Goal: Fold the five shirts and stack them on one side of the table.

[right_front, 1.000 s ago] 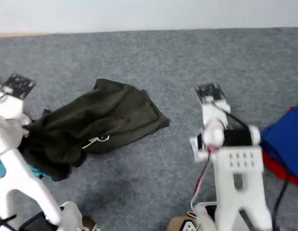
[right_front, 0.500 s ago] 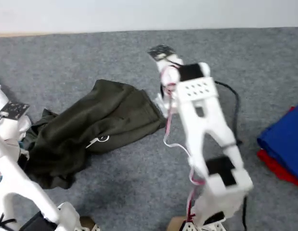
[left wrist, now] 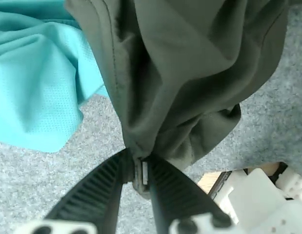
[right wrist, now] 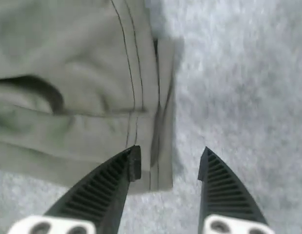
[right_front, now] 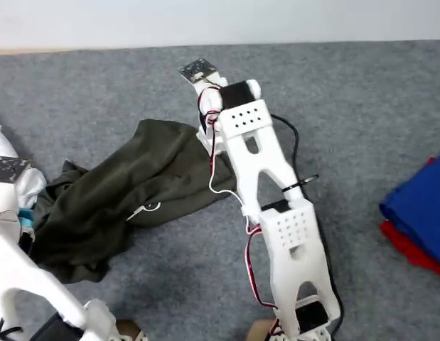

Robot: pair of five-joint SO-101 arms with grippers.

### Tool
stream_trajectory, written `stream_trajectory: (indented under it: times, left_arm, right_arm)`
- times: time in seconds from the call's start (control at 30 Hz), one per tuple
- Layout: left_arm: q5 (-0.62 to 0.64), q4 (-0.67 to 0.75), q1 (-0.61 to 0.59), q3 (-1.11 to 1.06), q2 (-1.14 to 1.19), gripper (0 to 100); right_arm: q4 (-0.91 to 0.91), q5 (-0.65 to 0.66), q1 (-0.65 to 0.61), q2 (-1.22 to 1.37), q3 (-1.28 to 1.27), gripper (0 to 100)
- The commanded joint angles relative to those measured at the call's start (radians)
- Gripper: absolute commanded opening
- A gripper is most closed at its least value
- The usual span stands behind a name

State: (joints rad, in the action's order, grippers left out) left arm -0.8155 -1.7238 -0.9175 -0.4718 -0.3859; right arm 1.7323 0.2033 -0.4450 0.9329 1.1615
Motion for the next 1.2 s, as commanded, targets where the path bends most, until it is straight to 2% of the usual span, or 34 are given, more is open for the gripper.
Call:
stream_trajectory:
  times: [0.0, 0.63, 0.87, 1.17]
  left_arm:
    - [-0.002, 0.008, -0.008, 0.005, -0.041, 0]
    - [-0.002, 0.008, -0.003, 0.004, -0.041, 0]
    - [-0.002, 0.008, -0.003, 0.004, -0.041, 0]
    - [-0.002, 0.008, -0.002, 0.004, -0.041, 0]
  right_arm:
    - [0.016, -0.012, -0.016, 0.045, 0.138, 20.9]
    - [0.005, -0.018, -0.062, 0.203, 0.195, 20.4]
    - [0.004, -0.012, -0.061, 0.214, 0.195, 4.5]
    - [0.013, -0.011, -0.058, 0.203, 0.196, 1.0]
